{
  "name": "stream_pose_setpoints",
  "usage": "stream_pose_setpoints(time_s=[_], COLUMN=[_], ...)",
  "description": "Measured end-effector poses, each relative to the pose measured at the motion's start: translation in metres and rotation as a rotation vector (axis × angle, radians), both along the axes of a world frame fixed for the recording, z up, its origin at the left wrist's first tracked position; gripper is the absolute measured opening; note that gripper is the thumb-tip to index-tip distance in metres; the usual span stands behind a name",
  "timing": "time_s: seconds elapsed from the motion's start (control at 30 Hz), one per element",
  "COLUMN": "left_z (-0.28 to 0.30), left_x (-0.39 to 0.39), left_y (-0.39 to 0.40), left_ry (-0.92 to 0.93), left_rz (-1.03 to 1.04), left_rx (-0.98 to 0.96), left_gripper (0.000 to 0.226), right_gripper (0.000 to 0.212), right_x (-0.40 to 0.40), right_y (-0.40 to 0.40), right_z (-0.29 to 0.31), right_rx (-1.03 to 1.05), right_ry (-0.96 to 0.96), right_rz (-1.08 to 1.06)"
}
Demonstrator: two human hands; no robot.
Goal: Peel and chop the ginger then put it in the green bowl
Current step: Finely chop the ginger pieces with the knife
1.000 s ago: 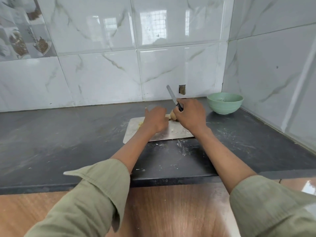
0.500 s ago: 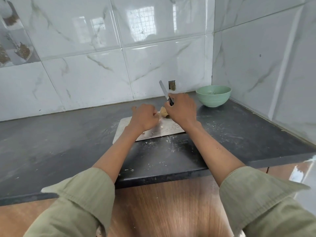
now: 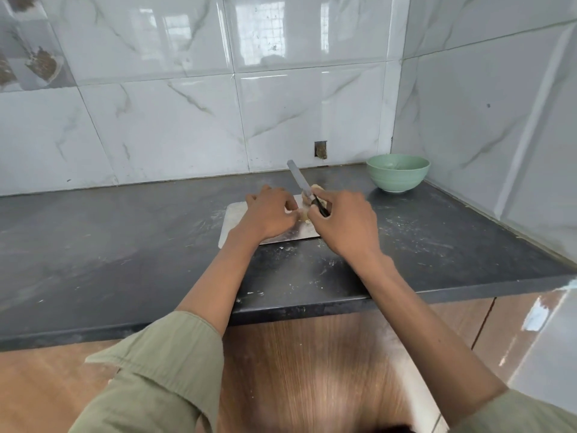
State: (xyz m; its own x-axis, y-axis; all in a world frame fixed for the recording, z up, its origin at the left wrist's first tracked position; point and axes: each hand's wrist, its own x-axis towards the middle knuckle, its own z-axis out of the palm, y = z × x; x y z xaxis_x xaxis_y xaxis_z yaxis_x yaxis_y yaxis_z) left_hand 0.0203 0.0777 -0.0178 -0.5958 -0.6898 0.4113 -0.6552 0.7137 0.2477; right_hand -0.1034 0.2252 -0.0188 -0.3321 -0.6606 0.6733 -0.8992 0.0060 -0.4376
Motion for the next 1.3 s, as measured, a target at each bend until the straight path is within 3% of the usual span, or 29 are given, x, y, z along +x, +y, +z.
stream_pose_setpoints(time_s=[0.47, 0.63, 0.8, 1.0, 1.13, 1.3], left_z=[-0.001, 0.007, 0.008, 0.016, 0.015, 0.009], left_x=[-0.003, 0.000, 0.002, 0.018, 0.020, 0.010], left_y=[0.013, 0.017, 0.019, 0.010, 0.007, 0.009], left_ry=[0.039, 0.189, 0.066, -0.053, -0.064, -0.035], left_rz=[0.003, -0.135, -0.153, 0.055, 0.138, 0.090], left_rx=[-0.037, 0.065, 0.067, 0.030, -0.013, -0.009], left_gripper=[0.013, 0.008, 0.008, 0.014, 0.015, 0.031], right_gripper=[0.042, 0.031, 0.036, 0.042, 0.042, 0.041], right_x=[0.000, 0.001, 0.003, 0.004, 0.006, 0.008], right_y=[0.010, 0.013, 0.013, 0.012, 0.013, 0.014], right_z=[-0.007, -0.006, -0.005, -0.005, -0.004, -0.003], right_rx=[0.090, 0.116, 0.131, 0.144, 0.153, 0.165], right_ry=[-0.124, -0.140, -0.137, -0.137, -0.124, -0.109], right_rz=[-0.059, -0.073, -0.090, -0.099, -0.096, -0.055])
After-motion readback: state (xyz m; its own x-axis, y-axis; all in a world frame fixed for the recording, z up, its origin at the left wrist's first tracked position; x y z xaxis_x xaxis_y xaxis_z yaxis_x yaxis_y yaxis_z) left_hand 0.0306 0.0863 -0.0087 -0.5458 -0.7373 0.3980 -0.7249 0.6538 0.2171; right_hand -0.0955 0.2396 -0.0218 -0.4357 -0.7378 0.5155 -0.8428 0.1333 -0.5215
